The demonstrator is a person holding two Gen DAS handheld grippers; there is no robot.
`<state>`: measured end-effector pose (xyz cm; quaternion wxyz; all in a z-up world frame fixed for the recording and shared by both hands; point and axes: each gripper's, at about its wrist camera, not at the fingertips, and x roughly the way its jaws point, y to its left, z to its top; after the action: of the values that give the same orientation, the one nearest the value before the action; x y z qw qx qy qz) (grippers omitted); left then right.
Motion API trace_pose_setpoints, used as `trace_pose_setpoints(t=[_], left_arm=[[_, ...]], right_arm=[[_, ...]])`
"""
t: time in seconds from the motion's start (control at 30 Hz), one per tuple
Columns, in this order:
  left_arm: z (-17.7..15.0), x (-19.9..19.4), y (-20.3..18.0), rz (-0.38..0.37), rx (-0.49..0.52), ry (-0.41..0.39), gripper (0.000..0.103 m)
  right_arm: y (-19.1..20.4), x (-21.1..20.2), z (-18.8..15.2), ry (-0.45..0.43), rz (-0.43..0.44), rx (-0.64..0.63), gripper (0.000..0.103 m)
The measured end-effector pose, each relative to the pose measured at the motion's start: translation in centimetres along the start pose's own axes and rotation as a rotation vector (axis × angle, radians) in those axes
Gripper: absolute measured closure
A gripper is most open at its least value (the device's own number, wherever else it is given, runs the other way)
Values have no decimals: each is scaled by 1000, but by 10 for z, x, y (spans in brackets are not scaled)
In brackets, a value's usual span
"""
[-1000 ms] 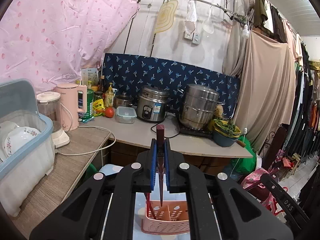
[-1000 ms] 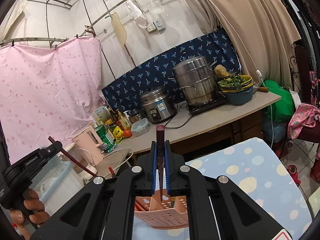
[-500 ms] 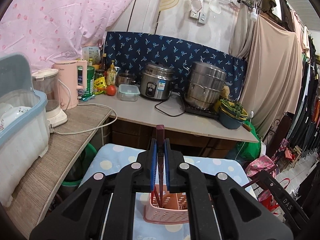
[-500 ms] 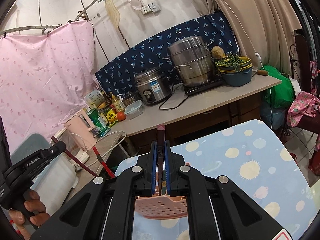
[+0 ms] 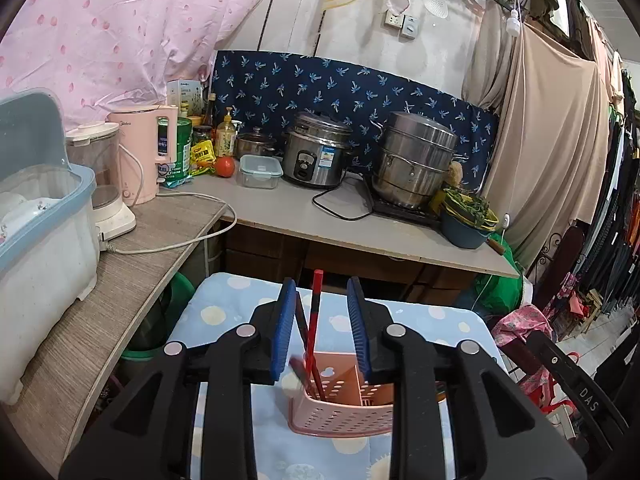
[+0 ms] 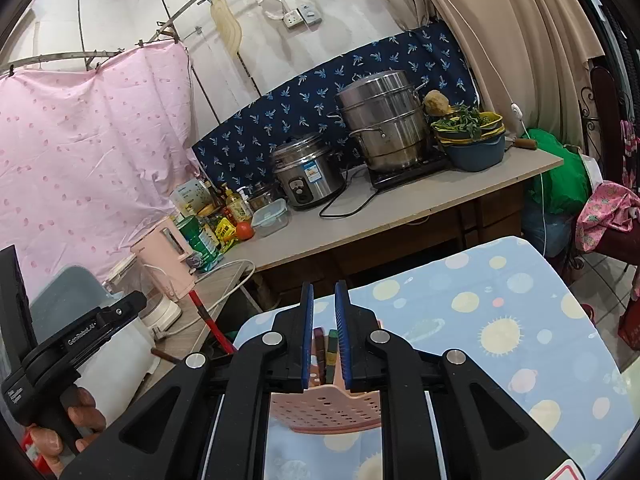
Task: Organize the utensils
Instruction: 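Lift both chopsticks into the pink holder while both tools open to drop them, then move both tools back down to the remaining chopsticks on the cloth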
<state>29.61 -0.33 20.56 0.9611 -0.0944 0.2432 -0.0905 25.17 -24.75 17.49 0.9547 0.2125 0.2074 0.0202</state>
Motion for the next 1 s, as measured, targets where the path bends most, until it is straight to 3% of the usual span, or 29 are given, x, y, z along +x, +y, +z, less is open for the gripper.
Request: trace_pose_setpoints(t=[0.57, 0.67, 1.0], left_arm=[[-6, -6, 1, 0, 5, 10, 77], [-14, -12, 4, -4, 10, 22, 71], [-61, -31, 7, -4, 34, 100, 70]], right_arm=[[6, -21, -15, 19, 15, -5, 89], [8, -29, -26, 36, 26, -6, 89], [9, -53, -77, 129, 52, -4, 89]])
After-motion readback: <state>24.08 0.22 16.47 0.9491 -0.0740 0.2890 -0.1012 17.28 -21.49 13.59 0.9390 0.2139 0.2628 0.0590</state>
